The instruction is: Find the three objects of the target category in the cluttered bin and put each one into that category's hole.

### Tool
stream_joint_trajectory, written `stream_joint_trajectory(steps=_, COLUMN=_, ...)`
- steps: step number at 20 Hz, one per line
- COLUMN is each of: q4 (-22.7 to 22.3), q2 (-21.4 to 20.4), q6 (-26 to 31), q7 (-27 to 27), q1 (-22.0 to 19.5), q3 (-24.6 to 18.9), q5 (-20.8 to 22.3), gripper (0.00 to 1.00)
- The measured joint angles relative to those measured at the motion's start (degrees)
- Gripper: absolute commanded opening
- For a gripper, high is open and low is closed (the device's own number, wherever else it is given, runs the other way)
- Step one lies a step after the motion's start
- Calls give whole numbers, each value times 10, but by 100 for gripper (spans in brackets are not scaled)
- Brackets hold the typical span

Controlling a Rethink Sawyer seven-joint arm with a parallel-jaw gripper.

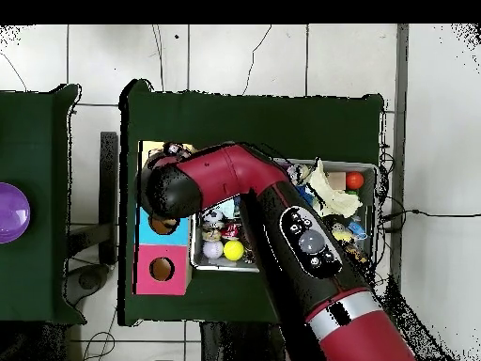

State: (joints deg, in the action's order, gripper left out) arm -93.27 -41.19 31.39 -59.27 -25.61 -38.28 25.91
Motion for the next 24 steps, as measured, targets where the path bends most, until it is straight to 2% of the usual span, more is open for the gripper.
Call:
stream_joint_trajectory(steps=11, q4=-1, q2=9, q6=-5, q7=0, q1=5, q3=31, q5=1, gripper=0)
stream_joint_trajectory(steps=20, q4=-1, q2=34, q6=-20, q7=0, q1=42, q3=69, q5=1, gripper=0)
stream_joint_trajectory(steps=24, q4=1, q2=43, q6=-47, q7=-1, q1=64, q3=84, q5=1, gripper=0)
